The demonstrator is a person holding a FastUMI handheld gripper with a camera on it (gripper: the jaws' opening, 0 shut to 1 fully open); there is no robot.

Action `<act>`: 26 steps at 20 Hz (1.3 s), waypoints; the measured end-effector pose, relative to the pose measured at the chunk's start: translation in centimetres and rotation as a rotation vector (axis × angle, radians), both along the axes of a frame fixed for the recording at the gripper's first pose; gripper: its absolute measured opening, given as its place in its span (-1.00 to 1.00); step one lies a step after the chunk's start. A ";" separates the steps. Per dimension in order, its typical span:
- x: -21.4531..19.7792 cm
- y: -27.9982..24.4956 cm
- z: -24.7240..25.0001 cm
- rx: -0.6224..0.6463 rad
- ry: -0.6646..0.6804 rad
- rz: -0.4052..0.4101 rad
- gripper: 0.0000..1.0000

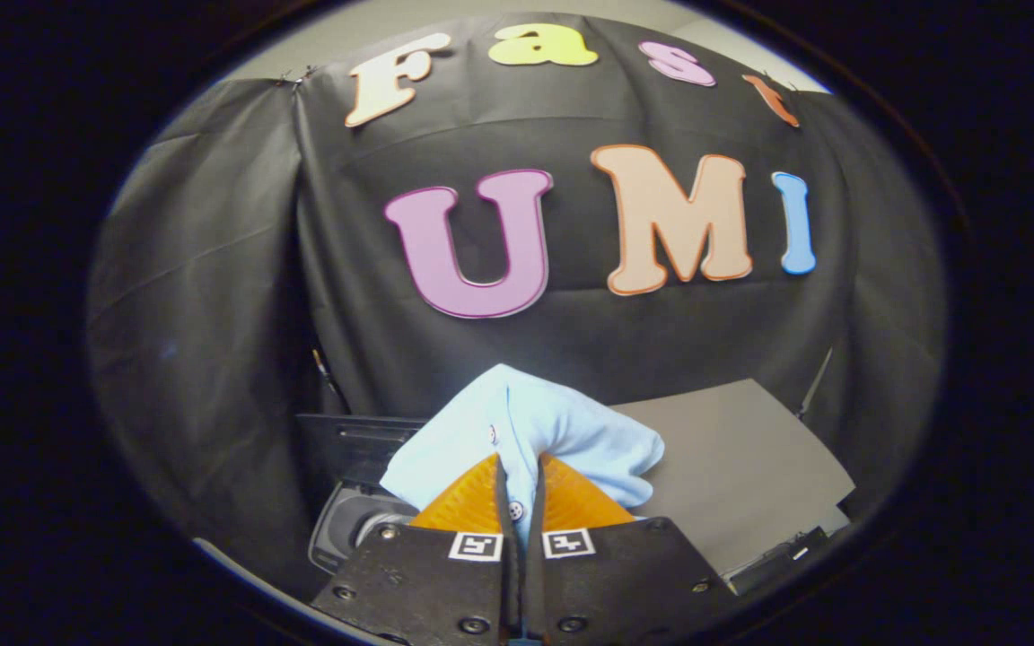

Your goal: Put the clothes into the washing machine and then close the washing machine lid.

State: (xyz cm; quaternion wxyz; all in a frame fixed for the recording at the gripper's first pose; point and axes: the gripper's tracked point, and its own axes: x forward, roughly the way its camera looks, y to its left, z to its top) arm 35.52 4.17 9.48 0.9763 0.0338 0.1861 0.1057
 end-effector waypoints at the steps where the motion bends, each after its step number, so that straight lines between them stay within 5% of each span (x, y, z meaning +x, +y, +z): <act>1: -0.1 1.6 -0.1 0.002 0.004 0.026 -0.95; 13: -0.6 20.1 -9.9 0.031 0.139 0.268 -0.95; 26: 0.0 23.9 -25.7 -0.025 0.417 0.192 -0.95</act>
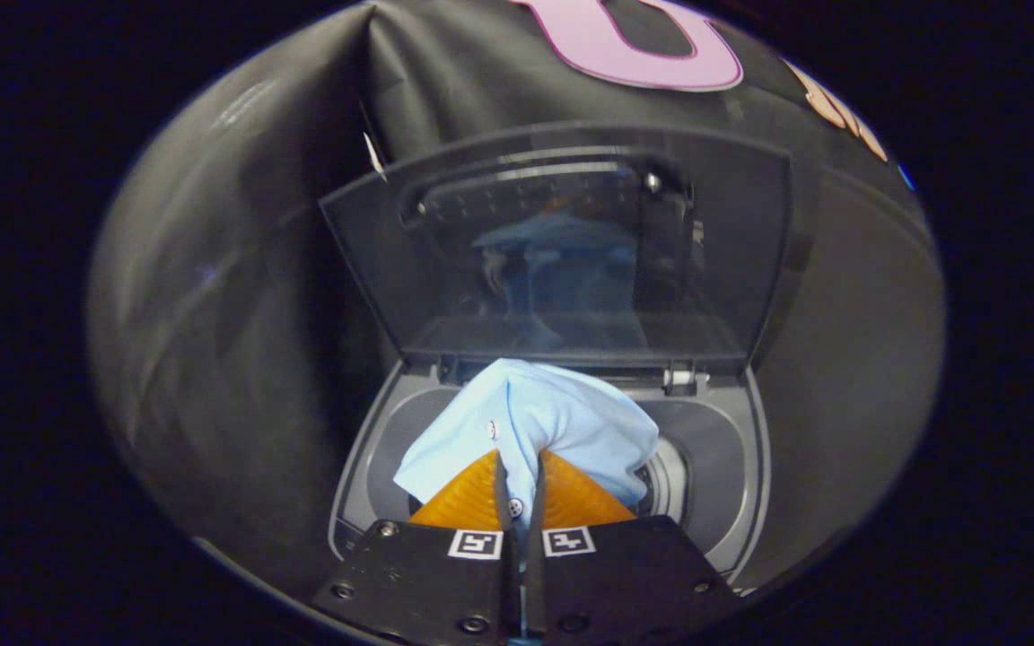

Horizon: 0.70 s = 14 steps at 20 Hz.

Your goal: Put the clothes into the washing machine and then close the washing machine lid.

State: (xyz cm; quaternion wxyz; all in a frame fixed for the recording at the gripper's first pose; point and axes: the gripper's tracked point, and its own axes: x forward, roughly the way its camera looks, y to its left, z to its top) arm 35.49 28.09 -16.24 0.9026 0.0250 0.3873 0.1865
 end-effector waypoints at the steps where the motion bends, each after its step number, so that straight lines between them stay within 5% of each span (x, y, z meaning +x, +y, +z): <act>1: -0.1 -0.2 -0.4 0.001 0.015 -0.010 -0.94; 14: -1.4 -0.6 -3.8 -0.033 0.186 -0.074 -0.82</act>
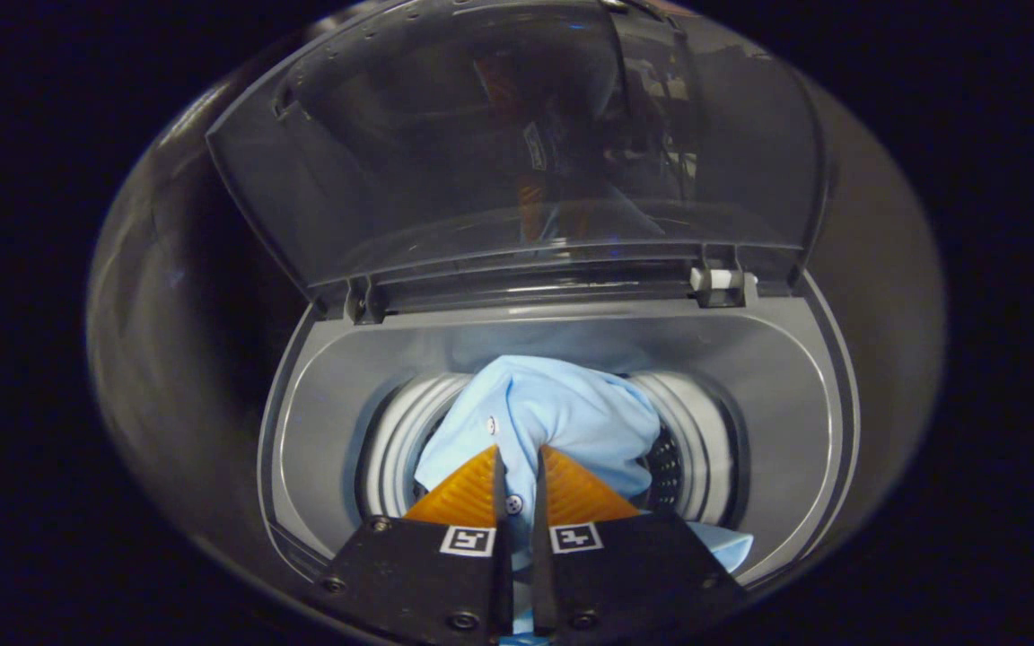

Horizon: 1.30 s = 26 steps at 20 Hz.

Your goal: Put the clothes into the washing machine and then close the washing machine lid.

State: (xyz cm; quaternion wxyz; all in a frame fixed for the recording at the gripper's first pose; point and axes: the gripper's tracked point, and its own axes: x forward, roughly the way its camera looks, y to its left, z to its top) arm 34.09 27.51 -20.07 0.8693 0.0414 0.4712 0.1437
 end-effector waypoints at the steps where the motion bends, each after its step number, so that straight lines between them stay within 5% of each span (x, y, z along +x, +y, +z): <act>1: 0.0 0.0 -0.1 -0.001 0.001 0.001 -0.81; 3: 0.0 -0.4 -0.2 -0.015 -0.007 -0.009 -0.71; 10: 1.3 -2.1 4.9 -0.009 -0.152 -0.080 0.17; 14: 1.7 -2.7 8.2 -0.035 -0.214 -0.066 0.95; 26: 4.4 -0.8 19.9 0.009 -0.401 -0.035 0.95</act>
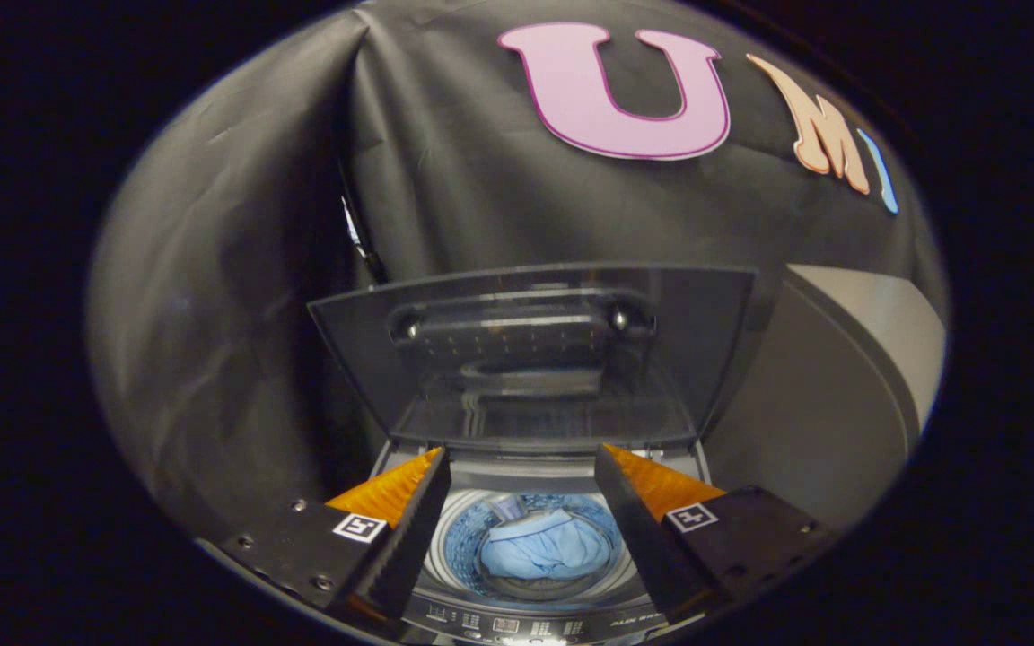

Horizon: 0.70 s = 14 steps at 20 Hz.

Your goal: Put the clothes into the washing machine and then close the washing machine lid.

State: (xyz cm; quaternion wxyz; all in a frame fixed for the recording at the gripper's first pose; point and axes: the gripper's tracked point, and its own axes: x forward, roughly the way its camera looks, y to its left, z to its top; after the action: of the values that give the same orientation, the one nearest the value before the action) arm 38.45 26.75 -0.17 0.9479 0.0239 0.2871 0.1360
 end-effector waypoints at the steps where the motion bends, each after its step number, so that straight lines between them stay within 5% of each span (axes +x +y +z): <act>1: 0.9 0.1 0.8 0.015 -0.018 -0.010 0.95; 10: 9.9 -2.0 10.0 0.130 -0.287 -0.101 0.93; 14: 13.1 -2.5 9.4 0.094 -0.339 -0.130 0.92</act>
State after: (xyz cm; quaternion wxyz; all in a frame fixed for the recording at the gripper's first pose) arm 51.59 24.26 9.20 0.9873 0.0634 0.1146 0.0900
